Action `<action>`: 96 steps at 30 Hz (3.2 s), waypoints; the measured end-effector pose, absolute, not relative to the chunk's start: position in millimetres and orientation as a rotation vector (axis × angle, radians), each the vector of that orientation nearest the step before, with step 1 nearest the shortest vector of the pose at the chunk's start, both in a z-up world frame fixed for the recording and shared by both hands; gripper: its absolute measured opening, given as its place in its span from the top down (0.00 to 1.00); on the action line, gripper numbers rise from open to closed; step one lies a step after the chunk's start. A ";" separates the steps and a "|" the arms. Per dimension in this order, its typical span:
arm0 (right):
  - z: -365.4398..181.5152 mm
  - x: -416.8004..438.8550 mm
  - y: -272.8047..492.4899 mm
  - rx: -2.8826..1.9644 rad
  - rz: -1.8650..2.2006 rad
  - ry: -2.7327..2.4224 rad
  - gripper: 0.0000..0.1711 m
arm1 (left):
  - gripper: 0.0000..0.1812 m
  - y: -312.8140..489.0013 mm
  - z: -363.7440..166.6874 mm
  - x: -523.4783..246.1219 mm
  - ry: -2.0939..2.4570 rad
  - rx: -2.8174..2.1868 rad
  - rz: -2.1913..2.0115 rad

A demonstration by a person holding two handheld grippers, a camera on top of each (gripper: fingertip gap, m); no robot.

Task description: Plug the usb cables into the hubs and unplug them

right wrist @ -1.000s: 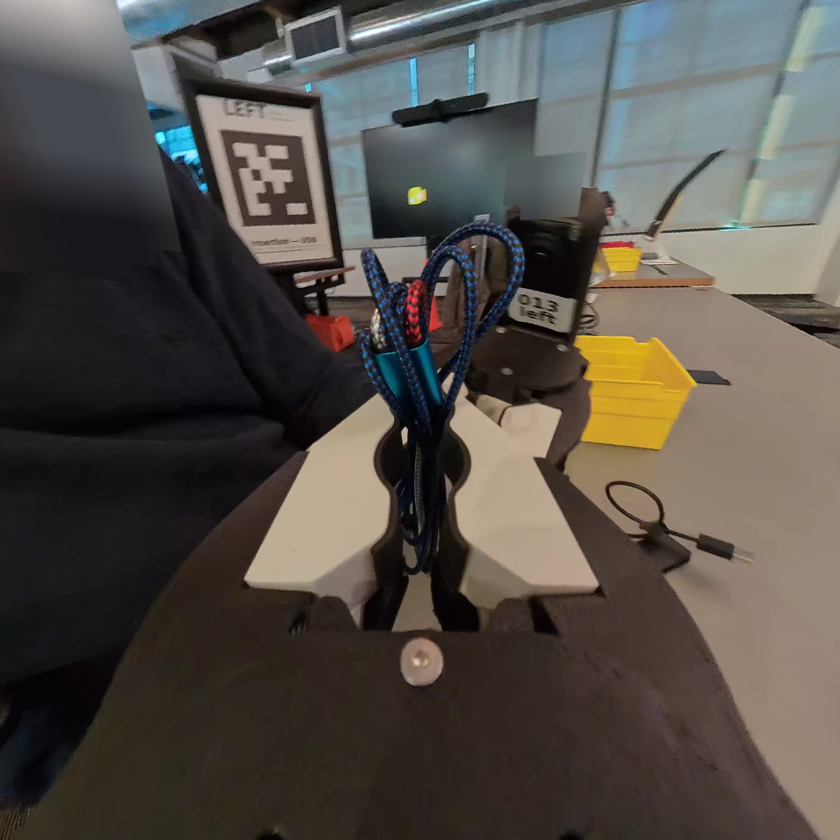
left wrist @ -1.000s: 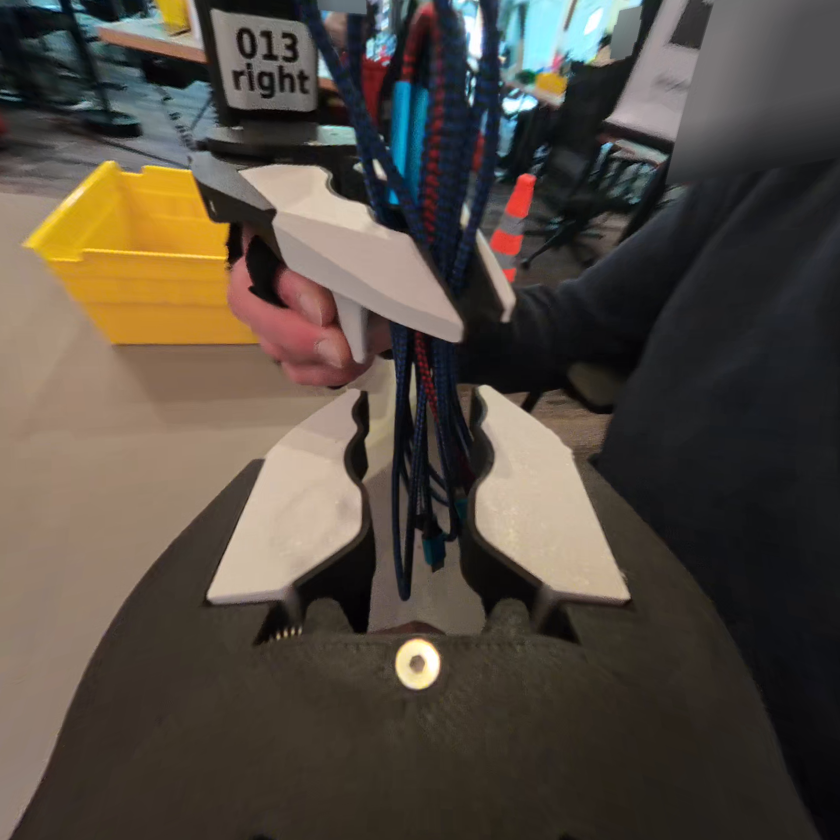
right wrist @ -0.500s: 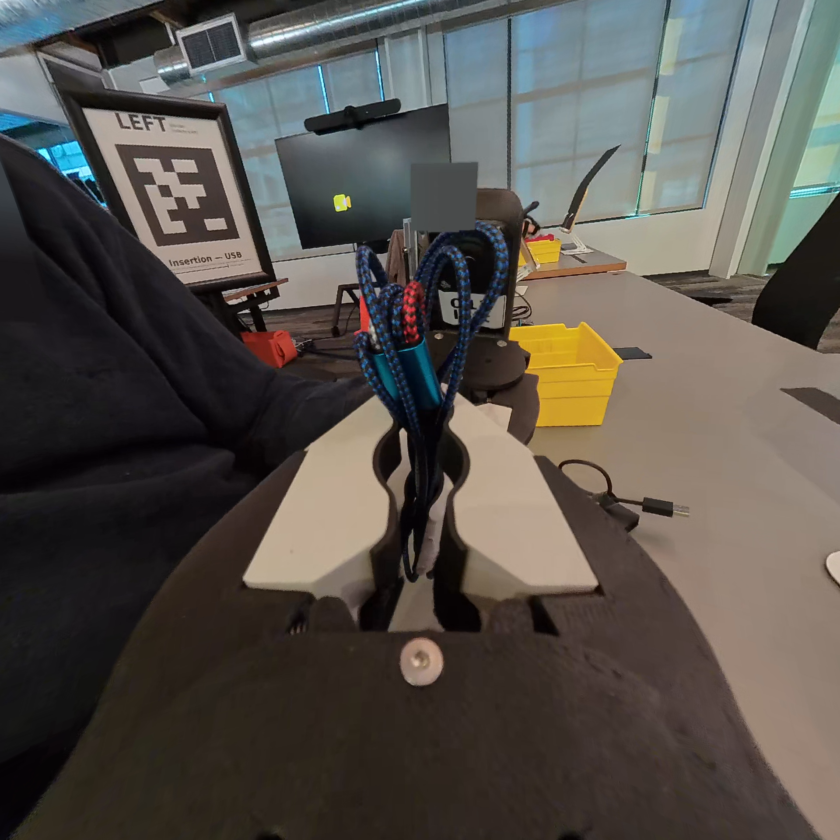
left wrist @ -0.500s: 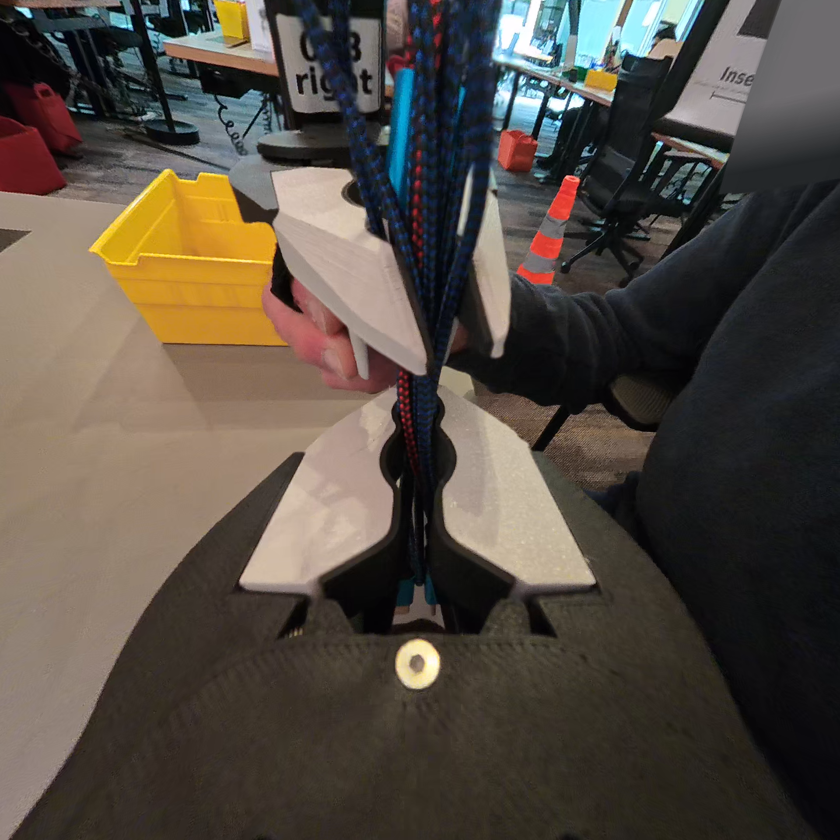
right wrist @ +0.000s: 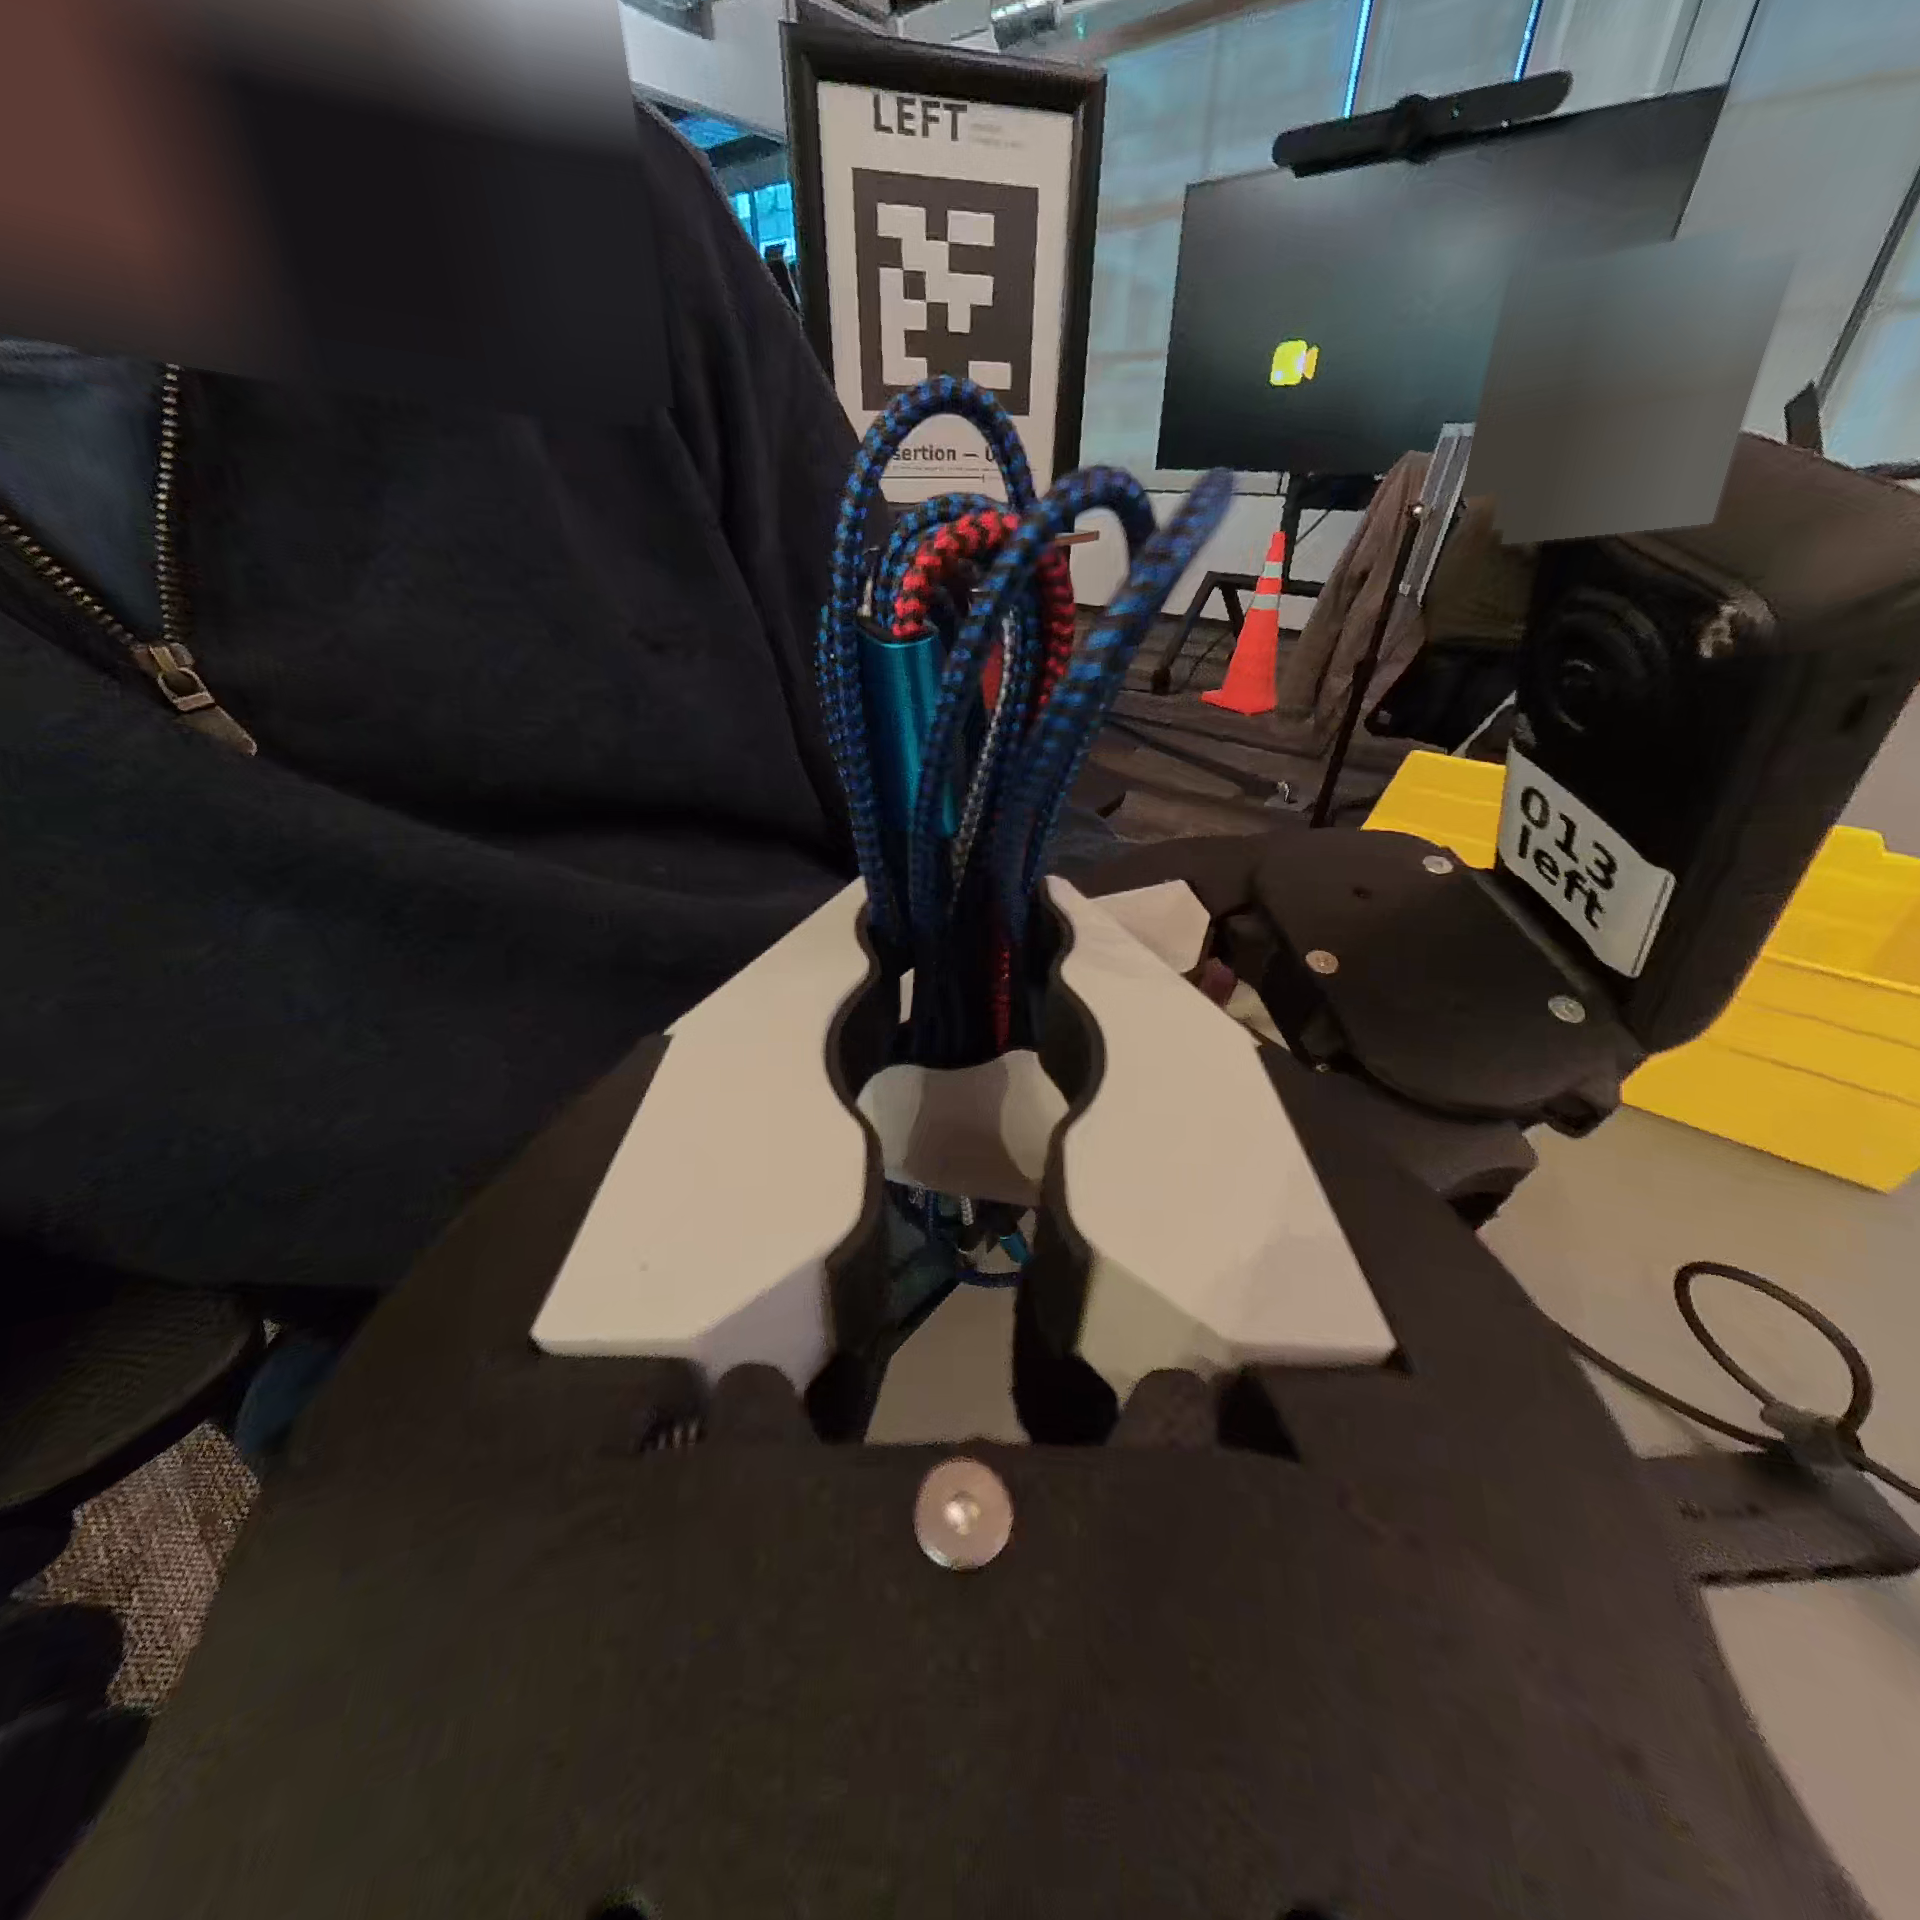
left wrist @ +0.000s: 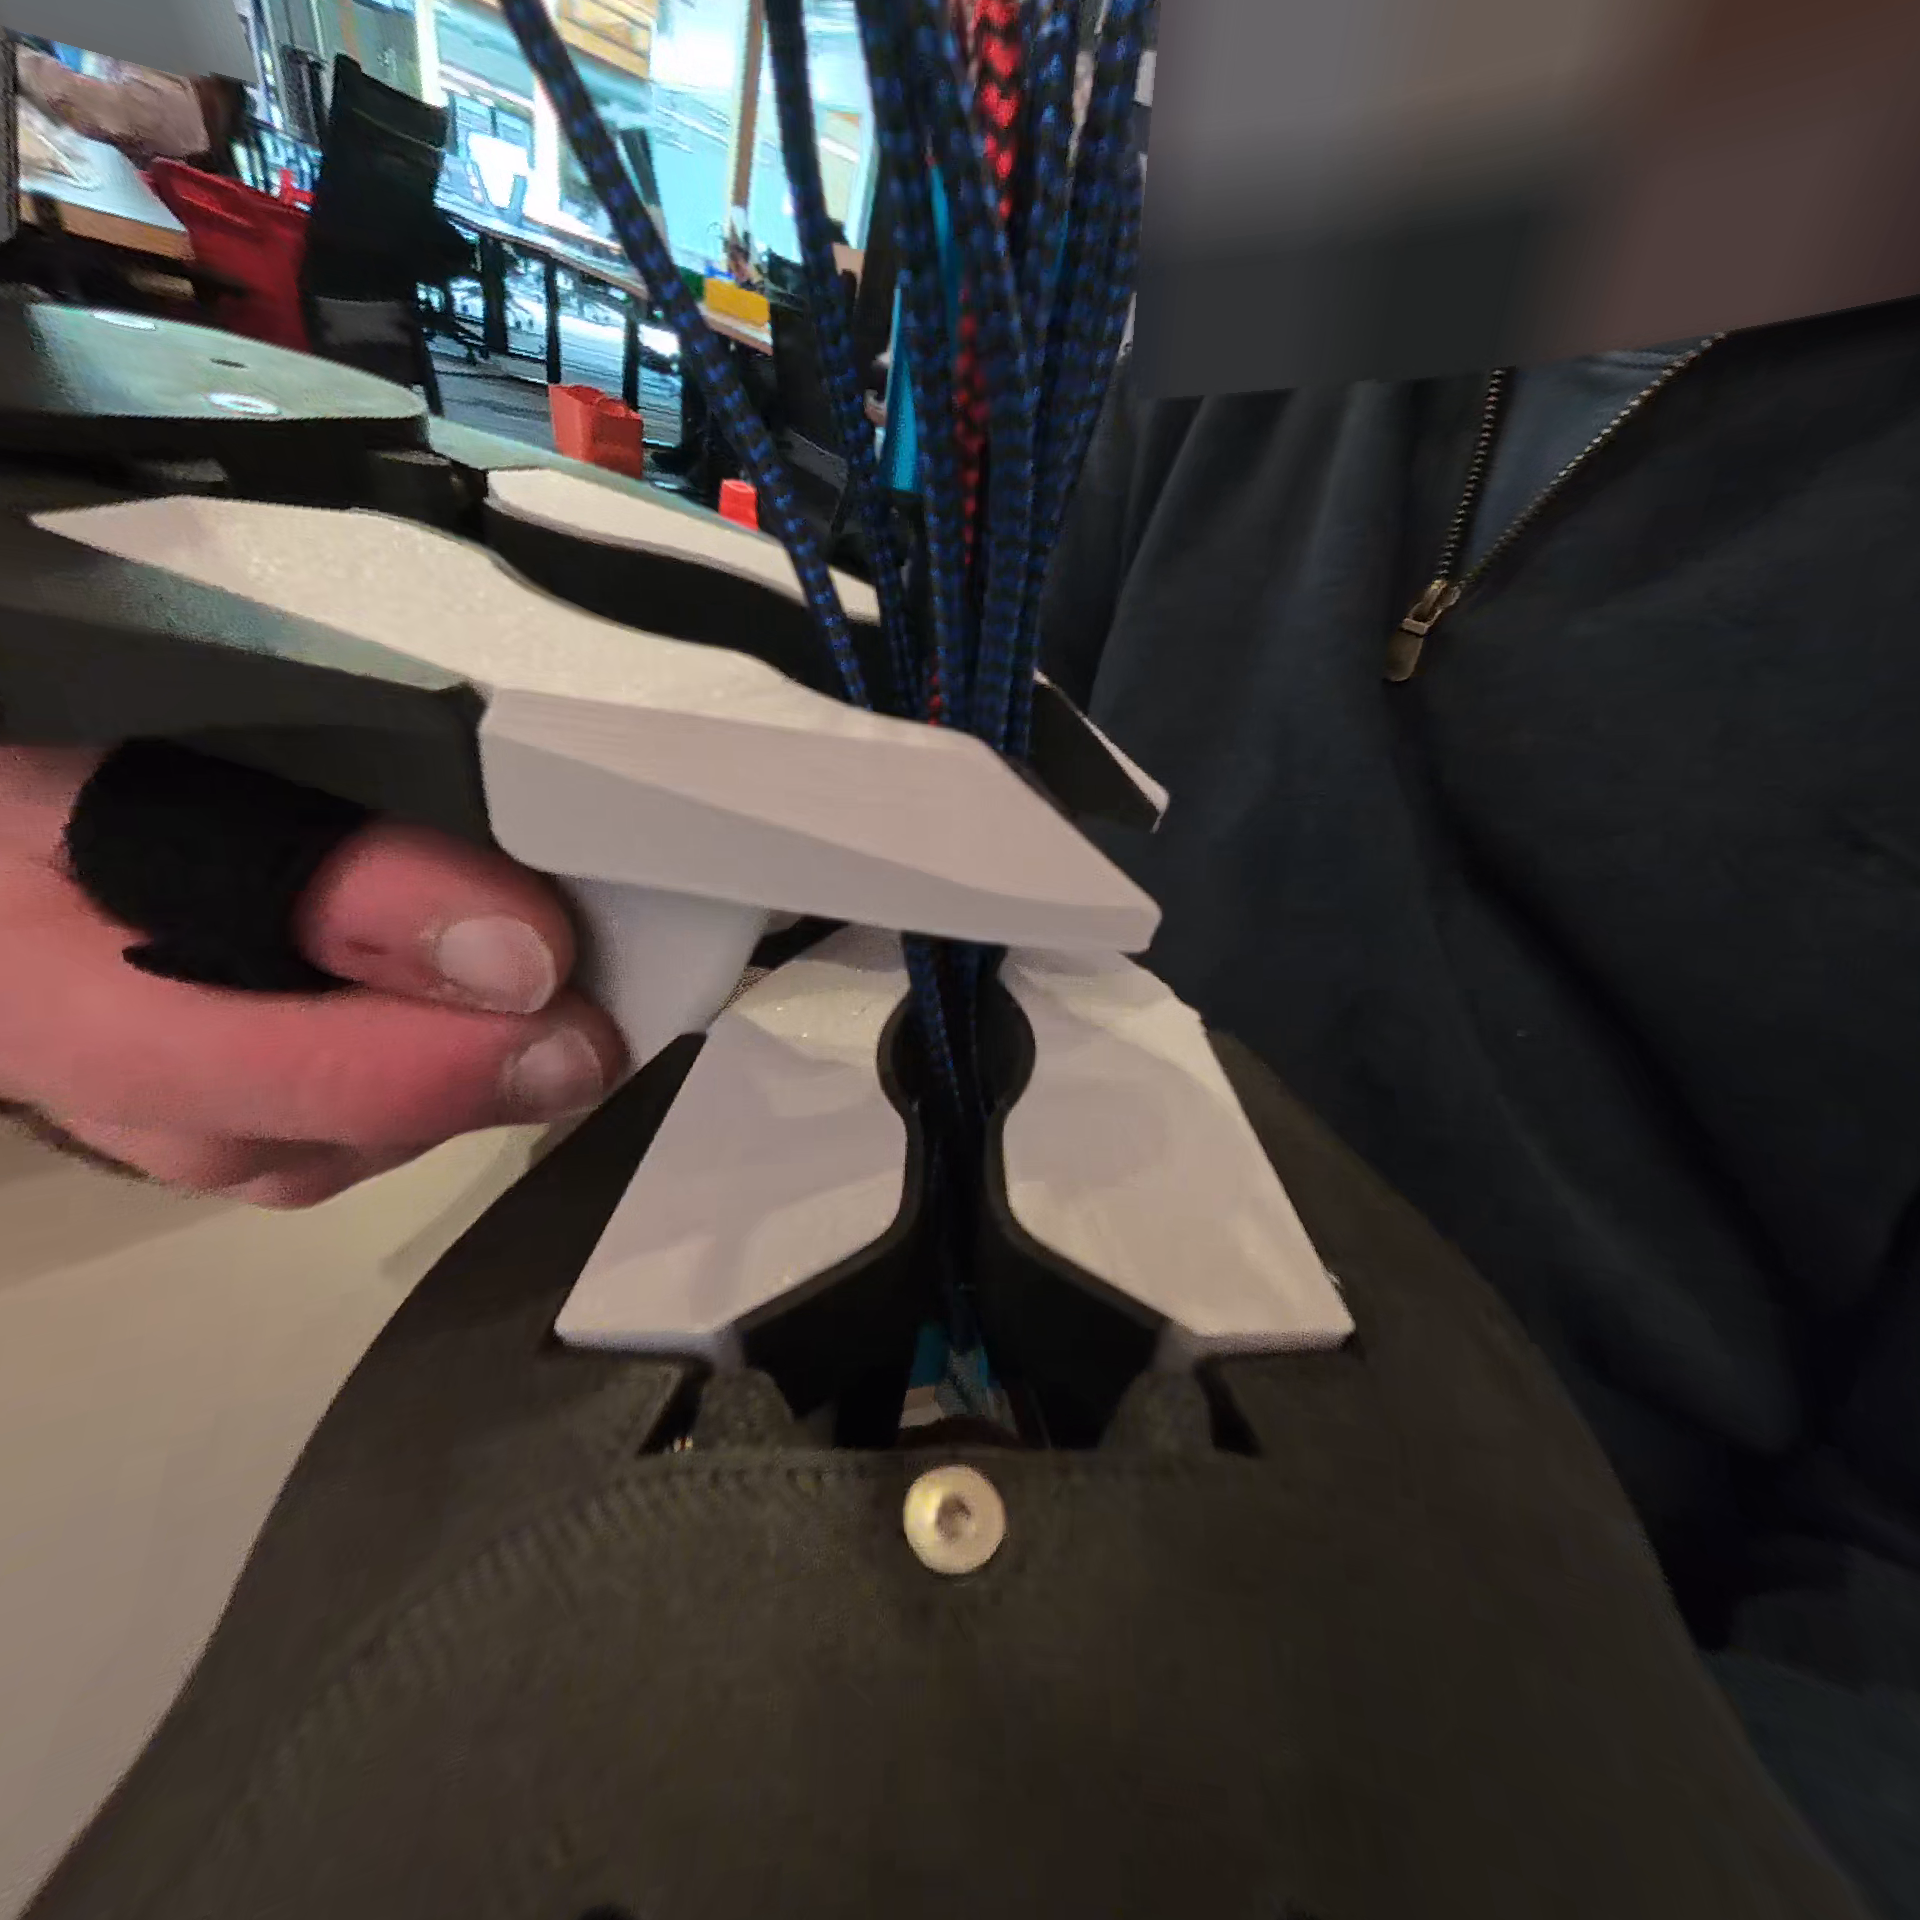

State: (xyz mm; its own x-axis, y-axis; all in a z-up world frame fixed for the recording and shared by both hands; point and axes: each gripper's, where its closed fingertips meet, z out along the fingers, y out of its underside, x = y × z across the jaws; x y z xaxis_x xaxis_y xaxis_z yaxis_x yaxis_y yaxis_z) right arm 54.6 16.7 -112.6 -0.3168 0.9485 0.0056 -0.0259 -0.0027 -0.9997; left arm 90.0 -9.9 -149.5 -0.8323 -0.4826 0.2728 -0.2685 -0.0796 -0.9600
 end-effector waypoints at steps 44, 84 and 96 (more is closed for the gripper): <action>-256.3 427.9 3.0 -2.704 -0.330 -1.350 0.96 | 0.83 81.5 -169.0 88.4 1.764 -1.227 -1.565; -213.6 70.2 130.7 -2.148 0.356 -1.156 0.68 | 0.70 223.9 -259.4 -15.5 1.637 -1.947 -0.348; -320.5 11.7 210.3 -2.315 0.271 -1.127 0.58 | 0.99 250.8 -299.4 -24.4 1.449 -2.154 -0.399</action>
State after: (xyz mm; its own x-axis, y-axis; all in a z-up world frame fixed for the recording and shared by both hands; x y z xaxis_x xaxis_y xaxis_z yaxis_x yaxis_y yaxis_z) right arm 11.7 210.3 -320.5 0.6290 0.7754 0.0552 0.6654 -0.5004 -0.5540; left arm -24.4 250.8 -299.4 0.3878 -0.9209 -0.0389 -0.7712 -0.3010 -0.5610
